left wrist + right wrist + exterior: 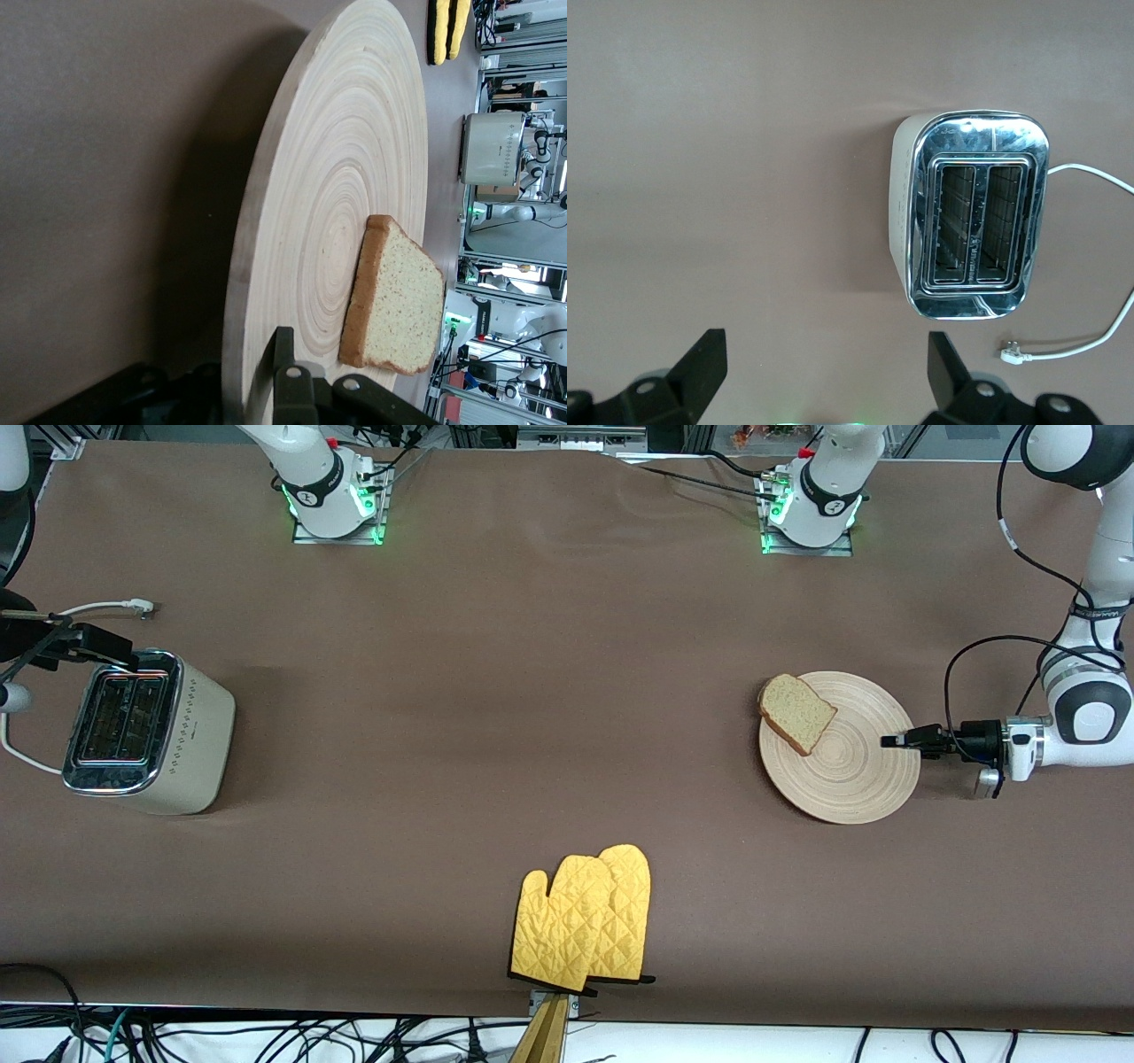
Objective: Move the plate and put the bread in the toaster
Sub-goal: 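Slide the plate with the bread toward the table middle with the left gripper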
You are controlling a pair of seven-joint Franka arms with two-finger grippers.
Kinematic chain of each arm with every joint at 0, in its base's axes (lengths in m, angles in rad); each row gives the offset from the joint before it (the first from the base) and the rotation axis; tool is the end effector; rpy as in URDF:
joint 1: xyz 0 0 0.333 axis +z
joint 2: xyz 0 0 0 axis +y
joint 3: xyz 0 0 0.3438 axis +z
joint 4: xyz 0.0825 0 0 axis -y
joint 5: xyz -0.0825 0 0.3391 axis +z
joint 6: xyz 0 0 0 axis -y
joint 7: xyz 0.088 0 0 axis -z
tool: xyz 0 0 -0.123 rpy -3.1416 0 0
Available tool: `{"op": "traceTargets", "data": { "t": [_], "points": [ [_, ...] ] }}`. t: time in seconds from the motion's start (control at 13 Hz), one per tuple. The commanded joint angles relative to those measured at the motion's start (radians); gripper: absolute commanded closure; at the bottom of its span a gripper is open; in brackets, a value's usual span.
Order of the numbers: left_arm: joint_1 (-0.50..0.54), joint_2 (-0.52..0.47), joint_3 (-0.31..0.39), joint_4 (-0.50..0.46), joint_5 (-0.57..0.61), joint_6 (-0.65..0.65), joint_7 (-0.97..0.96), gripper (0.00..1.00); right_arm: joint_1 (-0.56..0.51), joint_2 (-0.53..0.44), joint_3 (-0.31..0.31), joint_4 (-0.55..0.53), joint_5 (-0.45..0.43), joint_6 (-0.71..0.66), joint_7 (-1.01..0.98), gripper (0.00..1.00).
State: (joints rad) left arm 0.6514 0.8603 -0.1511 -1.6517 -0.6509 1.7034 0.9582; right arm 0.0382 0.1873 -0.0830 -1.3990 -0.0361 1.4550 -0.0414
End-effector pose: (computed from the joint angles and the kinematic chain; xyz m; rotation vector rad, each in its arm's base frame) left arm 0.5334 0.2246 0.1460 2.0978 -0.0820 -0.1293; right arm 0.5558 -0.0248 0.5997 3.0889 -0.0074 -0.2053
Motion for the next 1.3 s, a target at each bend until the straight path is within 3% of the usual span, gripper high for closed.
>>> {"op": "traceTargets", "data": {
  "t": [0.0,1.23],
  "points": [
    [-0.009,0.006,-0.018,-0.010,-0.013,0.025,-0.003,1.00,-0.009,-0.006,0.000,-0.002,0.016,0.005,-0.008,0.00],
    [-0.036,0.013,-0.157,-0.002,-0.174,0.002,-0.099,1.00,-0.012,-0.006,0.002,0.000,0.016,0.005,-0.008,0.00]
  ]
}}
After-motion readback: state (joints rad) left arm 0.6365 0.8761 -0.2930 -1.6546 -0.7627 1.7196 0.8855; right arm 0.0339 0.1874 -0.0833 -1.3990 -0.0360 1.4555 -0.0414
